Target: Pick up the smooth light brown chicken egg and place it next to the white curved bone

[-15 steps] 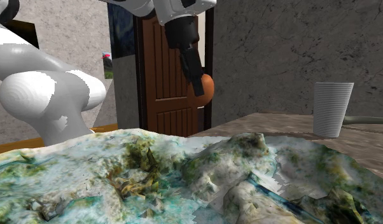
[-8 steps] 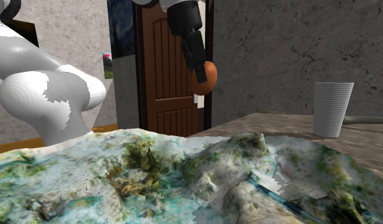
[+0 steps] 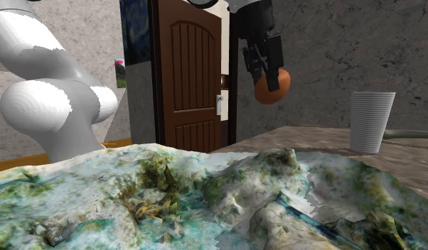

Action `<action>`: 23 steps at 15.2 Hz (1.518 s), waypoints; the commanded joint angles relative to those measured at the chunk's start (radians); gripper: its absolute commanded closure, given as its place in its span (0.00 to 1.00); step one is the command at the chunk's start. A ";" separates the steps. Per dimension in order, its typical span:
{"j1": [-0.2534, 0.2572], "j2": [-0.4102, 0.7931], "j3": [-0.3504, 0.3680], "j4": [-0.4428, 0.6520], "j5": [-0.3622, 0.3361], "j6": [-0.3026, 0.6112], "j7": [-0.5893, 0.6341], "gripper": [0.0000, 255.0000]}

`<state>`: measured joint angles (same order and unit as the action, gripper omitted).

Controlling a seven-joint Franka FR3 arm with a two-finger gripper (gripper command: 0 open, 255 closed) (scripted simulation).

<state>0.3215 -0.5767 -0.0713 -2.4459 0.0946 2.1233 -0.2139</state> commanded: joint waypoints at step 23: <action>0.011 1.028 -0.007 1.184 0.069 -0.158 0.005 1.00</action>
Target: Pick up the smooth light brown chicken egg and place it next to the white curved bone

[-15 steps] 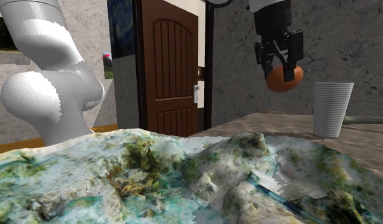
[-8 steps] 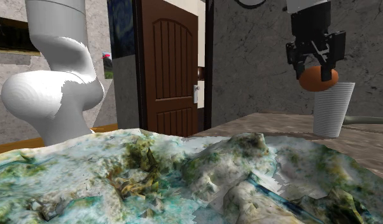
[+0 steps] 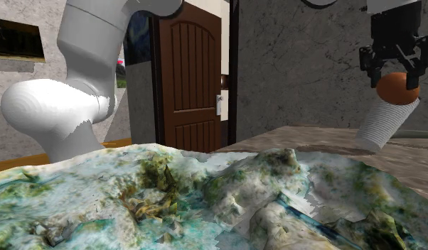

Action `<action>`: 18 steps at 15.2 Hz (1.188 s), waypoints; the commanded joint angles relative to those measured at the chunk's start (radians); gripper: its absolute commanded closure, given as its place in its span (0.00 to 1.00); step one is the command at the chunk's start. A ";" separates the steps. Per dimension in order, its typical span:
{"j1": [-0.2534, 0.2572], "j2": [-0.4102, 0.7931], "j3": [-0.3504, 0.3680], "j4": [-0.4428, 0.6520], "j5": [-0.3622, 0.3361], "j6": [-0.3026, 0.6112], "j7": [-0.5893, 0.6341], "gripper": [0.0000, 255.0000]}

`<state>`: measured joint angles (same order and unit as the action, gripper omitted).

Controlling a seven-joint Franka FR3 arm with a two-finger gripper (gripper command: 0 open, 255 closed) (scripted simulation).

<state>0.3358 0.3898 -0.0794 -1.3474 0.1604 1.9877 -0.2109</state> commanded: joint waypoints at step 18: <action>-0.009 0.235 0.009 0.160 0.016 0.075 -0.009 1.00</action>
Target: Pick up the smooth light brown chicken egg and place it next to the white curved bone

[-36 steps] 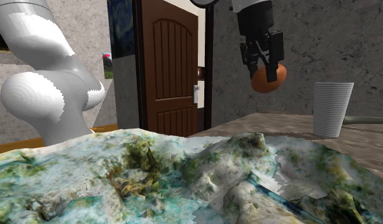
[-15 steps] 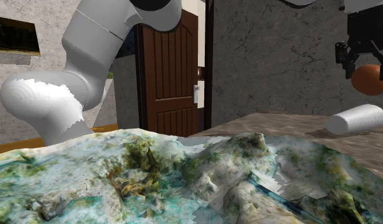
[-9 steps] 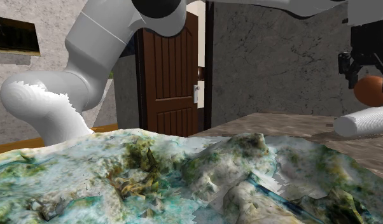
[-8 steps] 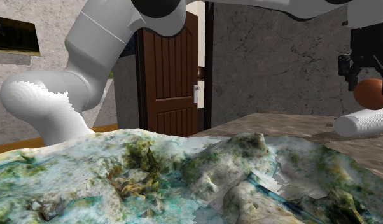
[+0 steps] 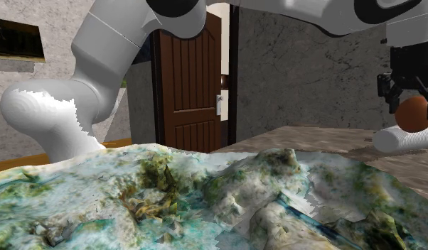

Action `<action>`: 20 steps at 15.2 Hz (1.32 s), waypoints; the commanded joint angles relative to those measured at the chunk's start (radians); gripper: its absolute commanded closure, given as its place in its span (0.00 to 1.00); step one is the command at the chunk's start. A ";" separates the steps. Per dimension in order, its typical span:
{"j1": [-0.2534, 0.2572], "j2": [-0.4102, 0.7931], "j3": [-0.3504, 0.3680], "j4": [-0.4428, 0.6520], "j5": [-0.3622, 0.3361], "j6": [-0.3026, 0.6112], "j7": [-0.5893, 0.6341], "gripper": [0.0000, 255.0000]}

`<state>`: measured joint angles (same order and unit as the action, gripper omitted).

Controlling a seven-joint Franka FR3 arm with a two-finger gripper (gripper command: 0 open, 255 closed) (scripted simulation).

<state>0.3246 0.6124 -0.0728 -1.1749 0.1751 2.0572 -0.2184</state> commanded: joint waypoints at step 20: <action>0.019 -0.015 0.005 -0.179 0.008 0.144 -0.011 0.00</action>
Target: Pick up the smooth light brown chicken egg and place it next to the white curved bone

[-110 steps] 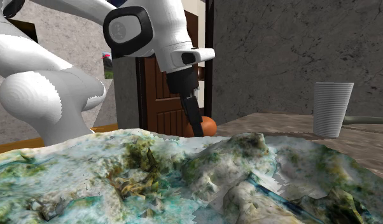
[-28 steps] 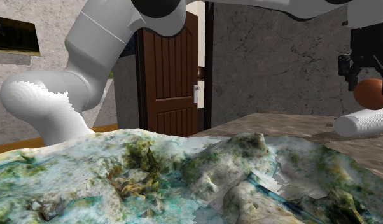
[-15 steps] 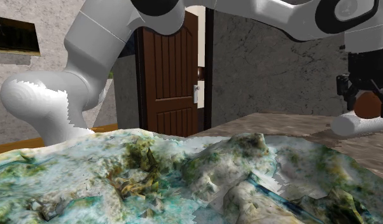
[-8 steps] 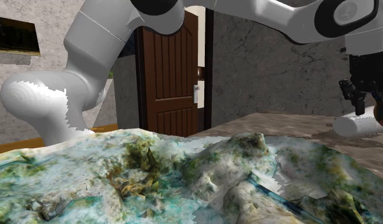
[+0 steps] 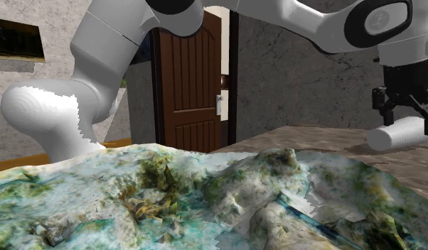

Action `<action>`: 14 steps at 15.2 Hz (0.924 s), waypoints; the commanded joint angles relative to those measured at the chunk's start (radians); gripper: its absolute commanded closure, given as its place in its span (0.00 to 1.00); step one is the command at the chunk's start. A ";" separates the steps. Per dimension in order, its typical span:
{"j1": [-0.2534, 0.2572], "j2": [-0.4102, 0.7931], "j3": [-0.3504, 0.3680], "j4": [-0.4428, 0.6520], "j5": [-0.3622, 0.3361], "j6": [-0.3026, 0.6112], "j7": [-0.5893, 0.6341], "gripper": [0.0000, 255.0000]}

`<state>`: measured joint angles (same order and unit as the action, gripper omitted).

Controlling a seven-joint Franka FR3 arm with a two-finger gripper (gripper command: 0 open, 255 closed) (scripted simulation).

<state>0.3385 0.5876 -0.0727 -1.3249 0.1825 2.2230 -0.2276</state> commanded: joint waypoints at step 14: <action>-0.014 -0.019 -0.001 0.046 -0.002 -0.126 -0.007 0.00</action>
